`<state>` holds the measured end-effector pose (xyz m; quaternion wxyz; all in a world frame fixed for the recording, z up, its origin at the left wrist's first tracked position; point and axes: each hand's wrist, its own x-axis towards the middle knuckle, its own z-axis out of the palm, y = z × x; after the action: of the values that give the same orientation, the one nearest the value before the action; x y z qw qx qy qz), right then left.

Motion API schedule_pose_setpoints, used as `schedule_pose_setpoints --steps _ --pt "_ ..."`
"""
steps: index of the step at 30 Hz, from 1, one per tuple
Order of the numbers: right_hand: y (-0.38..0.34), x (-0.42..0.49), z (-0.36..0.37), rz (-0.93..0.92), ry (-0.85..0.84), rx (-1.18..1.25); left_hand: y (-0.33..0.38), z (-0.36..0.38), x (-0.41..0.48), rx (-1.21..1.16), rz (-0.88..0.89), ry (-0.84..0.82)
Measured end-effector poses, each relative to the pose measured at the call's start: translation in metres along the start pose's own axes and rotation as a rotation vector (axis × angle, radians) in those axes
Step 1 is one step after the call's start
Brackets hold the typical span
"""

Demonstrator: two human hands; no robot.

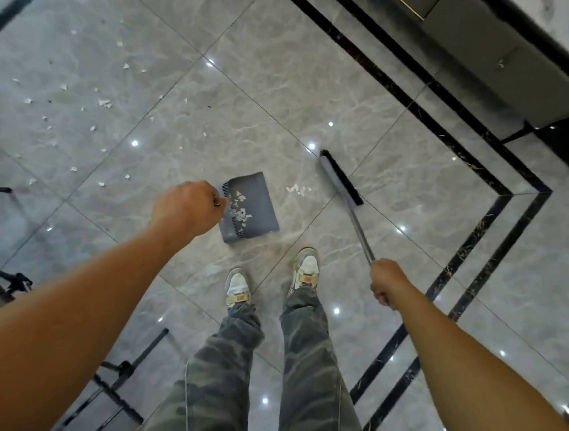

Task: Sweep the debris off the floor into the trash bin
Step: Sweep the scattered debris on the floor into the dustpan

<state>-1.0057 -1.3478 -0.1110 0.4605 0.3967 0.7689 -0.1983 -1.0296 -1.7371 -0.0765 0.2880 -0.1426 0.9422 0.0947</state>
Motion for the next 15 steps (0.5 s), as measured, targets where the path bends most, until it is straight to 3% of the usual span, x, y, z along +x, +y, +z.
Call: schedule_pose_setpoints --steps 9,15 --pt "0.000 -0.068 0.098 0.057 -0.346 0.248 0.016 -0.004 0.008 0.028 -0.032 0.020" --pt "0.018 -0.113 0.099 -0.075 -0.286 0.297 0.015 -0.003 0.009 0.034 -0.040 0.034"
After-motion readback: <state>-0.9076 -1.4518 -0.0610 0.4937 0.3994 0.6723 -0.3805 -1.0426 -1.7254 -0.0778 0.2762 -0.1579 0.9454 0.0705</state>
